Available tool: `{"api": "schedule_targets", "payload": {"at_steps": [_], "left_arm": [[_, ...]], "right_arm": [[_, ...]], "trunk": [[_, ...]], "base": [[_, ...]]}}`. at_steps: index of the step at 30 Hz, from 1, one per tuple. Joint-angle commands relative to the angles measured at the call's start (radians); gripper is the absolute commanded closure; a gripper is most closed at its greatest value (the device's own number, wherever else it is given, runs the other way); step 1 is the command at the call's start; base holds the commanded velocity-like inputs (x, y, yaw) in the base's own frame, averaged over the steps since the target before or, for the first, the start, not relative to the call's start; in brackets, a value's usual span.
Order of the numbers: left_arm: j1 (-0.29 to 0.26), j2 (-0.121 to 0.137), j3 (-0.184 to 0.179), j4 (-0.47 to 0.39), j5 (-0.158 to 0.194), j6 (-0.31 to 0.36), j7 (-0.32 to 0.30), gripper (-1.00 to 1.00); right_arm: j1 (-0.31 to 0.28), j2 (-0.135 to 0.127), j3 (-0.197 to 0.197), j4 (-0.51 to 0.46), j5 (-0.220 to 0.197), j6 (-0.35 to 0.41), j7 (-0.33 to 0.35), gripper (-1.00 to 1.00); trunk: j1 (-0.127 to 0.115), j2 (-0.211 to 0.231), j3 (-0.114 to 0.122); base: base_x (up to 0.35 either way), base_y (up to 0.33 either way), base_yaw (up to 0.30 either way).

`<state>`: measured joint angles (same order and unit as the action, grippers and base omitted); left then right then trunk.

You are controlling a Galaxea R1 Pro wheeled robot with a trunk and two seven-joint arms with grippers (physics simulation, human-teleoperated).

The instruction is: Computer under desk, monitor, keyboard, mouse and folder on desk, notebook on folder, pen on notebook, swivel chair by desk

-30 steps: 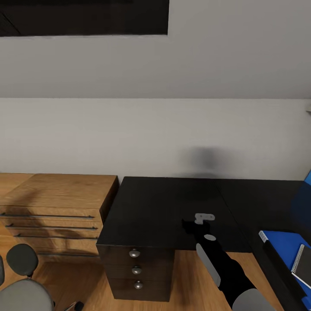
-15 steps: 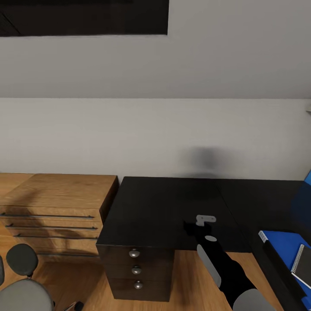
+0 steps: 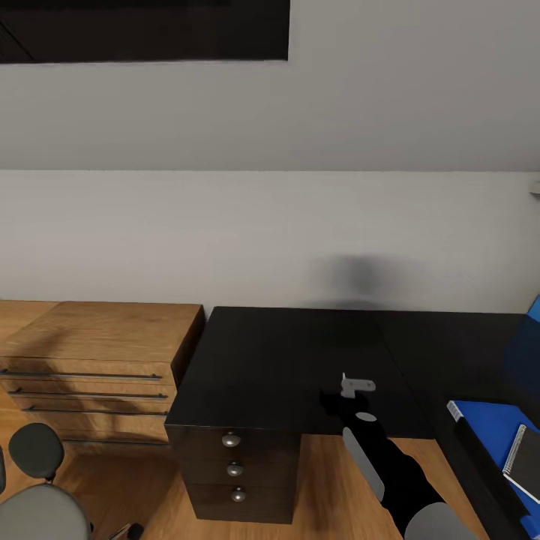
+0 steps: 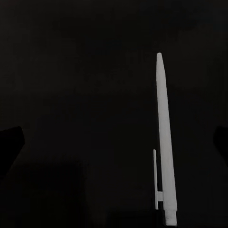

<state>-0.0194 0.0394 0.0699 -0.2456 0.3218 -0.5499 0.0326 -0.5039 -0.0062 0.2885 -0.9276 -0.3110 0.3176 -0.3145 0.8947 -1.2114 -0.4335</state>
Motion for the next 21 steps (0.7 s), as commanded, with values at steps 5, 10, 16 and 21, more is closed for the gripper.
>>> {"api": "schedule_targets", "payload": {"at_steps": [5, 10, 16, 21], "left_arm": [[0.000, -0.001, 0.004, 0.000, -0.006, -0.002, 0.003, -1.00], [0.000, -0.001, 0.004, 0.000, -0.006, -0.002, 0.003, -1.00], [0.000, -0.001, 0.004, 0.000, -0.006, -0.003, 0.003, -1.00], [-0.001, -0.001, 0.004, 0.000, -0.006, -0.004, 0.003, -1.00]], "right_arm": [[-0.001, -0.001, 0.003, 0.000, -0.009, 0.048, -0.009, -1.00], [-0.001, -0.001, 0.000, 0.000, -0.009, 0.078, -0.009, -1.00], [-0.002, -0.002, -0.002, 0.000, -0.010, 0.095, -0.010, -1.00], [-0.002, -0.003, -0.014, -0.002, -0.011, 0.123, -0.010, -1.00]], "trunk": [[0.000, -0.001, -0.001], [0.000, -0.001, -0.001], [0.000, -0.001, -0.001], [0.000, -0.001, -0.001]], "base": [[0.000, -0.002, 0.000], [0.000, 0.000, 0.000], [0.000, 0.000, 0.000], [0.000, 0.000, 0.000]]}}
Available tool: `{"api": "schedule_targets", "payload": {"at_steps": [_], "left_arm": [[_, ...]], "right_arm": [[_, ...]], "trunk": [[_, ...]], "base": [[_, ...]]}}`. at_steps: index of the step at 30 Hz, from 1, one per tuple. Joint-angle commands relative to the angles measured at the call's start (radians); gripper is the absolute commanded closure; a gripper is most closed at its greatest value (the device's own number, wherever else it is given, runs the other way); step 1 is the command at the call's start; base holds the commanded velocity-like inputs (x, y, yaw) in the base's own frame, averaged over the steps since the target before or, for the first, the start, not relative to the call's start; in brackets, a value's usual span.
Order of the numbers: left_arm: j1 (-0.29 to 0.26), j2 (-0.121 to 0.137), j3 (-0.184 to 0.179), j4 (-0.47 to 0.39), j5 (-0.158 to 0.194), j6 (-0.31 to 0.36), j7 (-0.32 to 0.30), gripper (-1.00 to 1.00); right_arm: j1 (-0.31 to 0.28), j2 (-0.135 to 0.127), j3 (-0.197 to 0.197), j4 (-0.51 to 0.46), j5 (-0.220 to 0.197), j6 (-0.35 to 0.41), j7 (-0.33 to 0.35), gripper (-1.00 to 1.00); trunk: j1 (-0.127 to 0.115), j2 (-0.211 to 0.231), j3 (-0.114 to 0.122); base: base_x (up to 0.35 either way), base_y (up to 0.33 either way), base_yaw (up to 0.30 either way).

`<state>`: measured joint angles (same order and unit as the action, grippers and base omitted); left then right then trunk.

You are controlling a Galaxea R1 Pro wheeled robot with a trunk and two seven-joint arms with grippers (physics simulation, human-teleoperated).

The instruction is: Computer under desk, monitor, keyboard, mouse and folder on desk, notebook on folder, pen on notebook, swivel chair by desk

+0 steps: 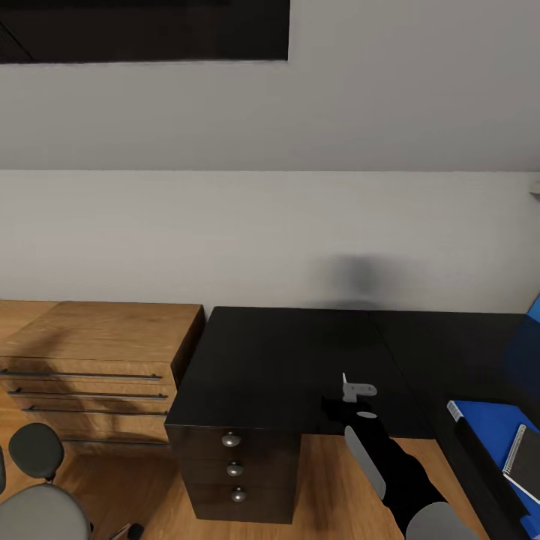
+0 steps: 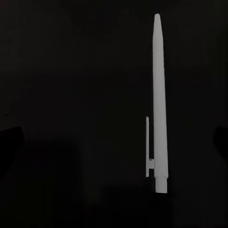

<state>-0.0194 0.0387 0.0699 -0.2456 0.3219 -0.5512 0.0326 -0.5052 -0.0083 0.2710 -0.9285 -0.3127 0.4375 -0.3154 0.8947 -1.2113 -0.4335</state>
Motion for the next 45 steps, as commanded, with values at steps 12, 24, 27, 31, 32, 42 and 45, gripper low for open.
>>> {"api": "schedule_targets", "payload": {"at_steps": [12, 24, 27, 31, 32, 42, 45], "left_arm": [[0.000, -0.001, 0.003, 0.000, -0.007, -0.003, 0.002, -1.00], [0.000, -0.002, 0.002, 0.000, -0.007, -0.003, 0.001, -1.00], [-0.001, -0.003, 0.002, 0.000, -0.007, -0.003, 0.002, -1.00], [-0.001, -0.003, 0.002, 0.000, -0.007, -0.003, 0.002, -1.00], [-0.001, -0.003, 0.002, 0.000, -0.007, -0.003, 0.002, -1.00], [-0.001, -0.003, 0.002, 0.000, -0.007, -0.003, 0.002, -1.00], [-0.001, -0.003, 0.002, 0.000, -0.007, -0.003, 0.002, -1.00]], "right_arm": [[-0.001, -0.003, -0.042, -0.007, -0.011, 0.045, -0.008, -1.00], [-0.001, -0.004, -0.044, -0.010, -0.007, 0.048, -0.005, -1.00], [0.000, -0.004, -0.043, -0.010, -0.006, 0.049, -0.005, -1.00], [-0.001, -0.004, -0.043, -0.010, -0.005, 0.049, -0.005, -1.00], [0.000, -0.004, -0.043, -0.010, -0.005, 0.049, -0.005, -1.00], [-0.001, -0.004, -0.044, -0.009, -0.005, 0.066, -0.005, -1.00], [-0.001, -0.004, -0.044, -0.009, -0.005, 0.070, -0.005, -1.00]], "trunk": [[0.000, -0.001, -0.001], [0.000, -0.001, -0.001], [0.000, -0.001, -0.001], [0.000, -0.001, -0.001], [0.000, -0.001, -0.001], [0.000, -0.001, -0.001], [0.000, -0.001, -0.001]], "base": [[0.062, 0.000, 0.000], [0.141, 0.000, 0.000], [0.024, 0.000, 0.000], [0.011, -0.002, 0.000], [0.006, -0.023, 0.000], [0.002, -0.050, 0.000], [0.000, -0.032, 0.000]]}}
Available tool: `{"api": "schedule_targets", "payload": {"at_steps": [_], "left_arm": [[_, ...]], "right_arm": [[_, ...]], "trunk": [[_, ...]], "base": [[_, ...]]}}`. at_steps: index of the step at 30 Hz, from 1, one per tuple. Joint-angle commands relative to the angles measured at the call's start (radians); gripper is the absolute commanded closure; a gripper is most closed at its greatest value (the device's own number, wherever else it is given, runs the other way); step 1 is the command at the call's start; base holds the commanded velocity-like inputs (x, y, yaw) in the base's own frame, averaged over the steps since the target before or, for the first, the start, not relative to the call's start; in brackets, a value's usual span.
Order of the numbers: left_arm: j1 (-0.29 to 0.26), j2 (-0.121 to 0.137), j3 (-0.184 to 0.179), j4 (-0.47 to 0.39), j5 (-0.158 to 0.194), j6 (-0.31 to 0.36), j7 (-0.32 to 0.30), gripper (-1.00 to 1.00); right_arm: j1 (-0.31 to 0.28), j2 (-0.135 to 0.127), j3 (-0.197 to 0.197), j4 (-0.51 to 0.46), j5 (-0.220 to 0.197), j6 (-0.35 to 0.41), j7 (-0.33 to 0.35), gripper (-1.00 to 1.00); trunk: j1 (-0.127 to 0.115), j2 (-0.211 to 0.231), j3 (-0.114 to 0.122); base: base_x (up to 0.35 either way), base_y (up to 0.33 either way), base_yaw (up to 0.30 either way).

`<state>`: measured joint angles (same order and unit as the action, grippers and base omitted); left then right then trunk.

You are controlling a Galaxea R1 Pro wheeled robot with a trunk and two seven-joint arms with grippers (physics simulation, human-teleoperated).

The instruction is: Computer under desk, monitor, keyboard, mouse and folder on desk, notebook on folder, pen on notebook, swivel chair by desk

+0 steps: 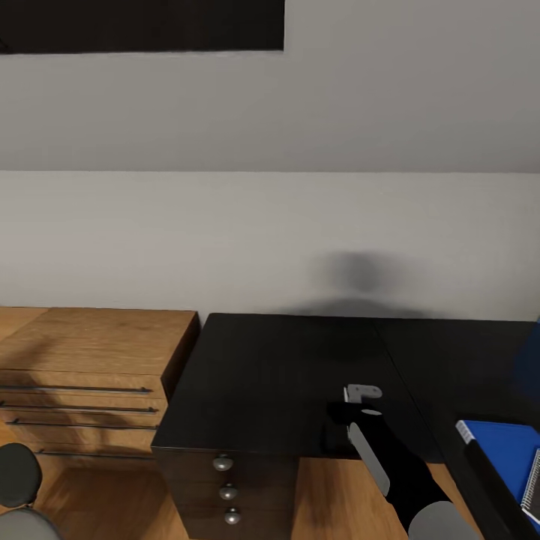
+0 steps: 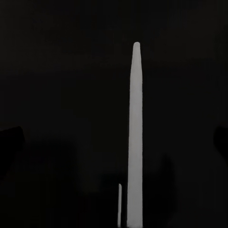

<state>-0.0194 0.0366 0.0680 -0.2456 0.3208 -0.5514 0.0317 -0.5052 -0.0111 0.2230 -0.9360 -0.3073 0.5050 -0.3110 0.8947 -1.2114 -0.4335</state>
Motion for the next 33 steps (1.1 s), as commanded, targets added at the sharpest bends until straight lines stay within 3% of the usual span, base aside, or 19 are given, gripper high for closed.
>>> {"api": "schedule_targets", "payload": {"at_steps": [1, 6, 33], "left_arm": [[0.000, -0.001, 0.004, 0.000, -0.006, -0.002, 0.003, -1.00], [0.000, -0.025, 0.007, 0.000, -0.005, -0.003, 0.010, -1.00], [0.000, -0.023, 0.007, 0.000, -0.005, -0.002, 0.007, -1.00]], "right_arm": [[-0.001, -0.001, 0.004, -0.001, -0.010, 0.004, -0.010, -1.00], [-0.001, 0.017, -0.013, -0.005, -0.019, 0.024, -0.008, -1.00], [-0.001, 0.010, 0.003, 0.000, -0.019, -0.016, -0.008, -1.00]], "trunk": [[0.000, -0.001, -0.001], [0.000, -0.001, -0.001], [0.000, -0.001, -0.001]], "base": [[0.000, -0.090, 0.000], [0.000, 0.000, 0.000], [0.000, 0.000, 0.000]]}}
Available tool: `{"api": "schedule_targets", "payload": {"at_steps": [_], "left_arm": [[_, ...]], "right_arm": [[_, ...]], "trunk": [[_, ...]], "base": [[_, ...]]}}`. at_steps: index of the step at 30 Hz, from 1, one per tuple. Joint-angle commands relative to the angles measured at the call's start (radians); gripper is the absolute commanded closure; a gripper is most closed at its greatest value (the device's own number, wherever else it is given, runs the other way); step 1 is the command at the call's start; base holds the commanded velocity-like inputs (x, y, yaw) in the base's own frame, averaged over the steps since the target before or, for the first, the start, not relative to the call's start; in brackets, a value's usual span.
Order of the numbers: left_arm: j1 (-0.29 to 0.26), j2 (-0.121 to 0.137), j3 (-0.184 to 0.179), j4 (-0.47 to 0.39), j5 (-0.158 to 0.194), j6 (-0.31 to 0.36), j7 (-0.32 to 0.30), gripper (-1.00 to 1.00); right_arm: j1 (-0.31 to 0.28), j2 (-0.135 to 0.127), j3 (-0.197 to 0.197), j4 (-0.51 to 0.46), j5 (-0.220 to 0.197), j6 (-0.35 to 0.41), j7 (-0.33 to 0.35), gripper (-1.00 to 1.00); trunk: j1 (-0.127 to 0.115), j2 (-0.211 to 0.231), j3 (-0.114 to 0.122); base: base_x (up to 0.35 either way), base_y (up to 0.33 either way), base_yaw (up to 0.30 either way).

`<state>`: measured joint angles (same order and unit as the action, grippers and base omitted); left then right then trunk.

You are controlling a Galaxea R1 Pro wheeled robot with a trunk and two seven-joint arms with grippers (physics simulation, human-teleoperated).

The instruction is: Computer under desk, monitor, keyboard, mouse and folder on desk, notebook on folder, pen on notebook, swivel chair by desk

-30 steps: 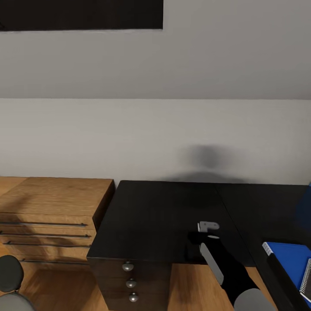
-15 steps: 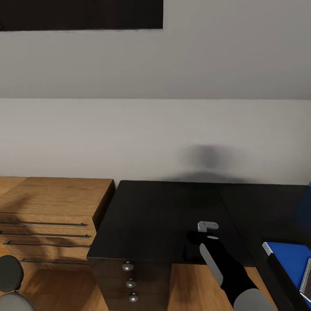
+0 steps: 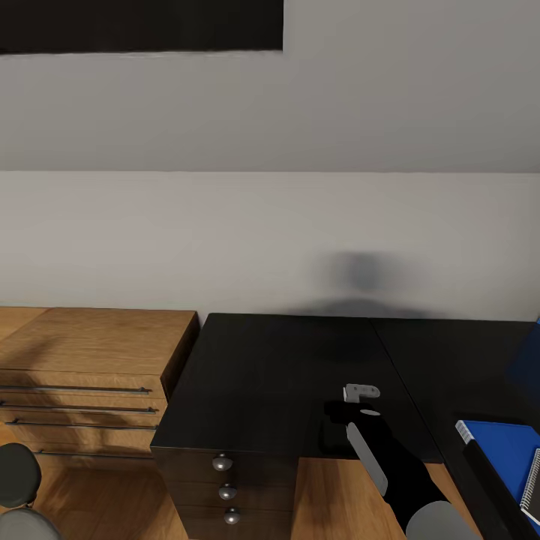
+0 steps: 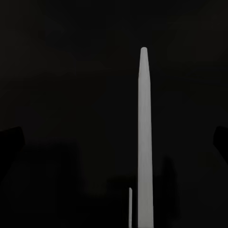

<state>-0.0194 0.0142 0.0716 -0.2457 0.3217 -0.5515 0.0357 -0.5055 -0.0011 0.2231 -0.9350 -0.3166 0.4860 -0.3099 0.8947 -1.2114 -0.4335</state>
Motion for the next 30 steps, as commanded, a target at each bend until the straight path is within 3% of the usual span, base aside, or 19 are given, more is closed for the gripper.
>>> {"api": "schedule_targets", "payload": {"at_steps": [1, 30], "left_arm": [[-0.001, 0.000, 0.004, 0.000, -0.006, -0.002, 0.003, -1.00], [-0.001, 0.001, 0.004, 0.000, -0.006, -0.002, 0.003, -1.00]], "right_arm": [[-0.001, -0.001, 0.003, -0.001, -0.010, 0.003, -0.009, -1.00], [-0.001, 0.000, -0.001, -0.001, -0.010, 0.014, -0.014, -1.00]], "trunk": [[0.000, -0.001, -0.001], [0.000, -0.001, -0.001]], "base": [[0.000, 0.000, 0.000], [0.000, 0.000, 0.000]]}}
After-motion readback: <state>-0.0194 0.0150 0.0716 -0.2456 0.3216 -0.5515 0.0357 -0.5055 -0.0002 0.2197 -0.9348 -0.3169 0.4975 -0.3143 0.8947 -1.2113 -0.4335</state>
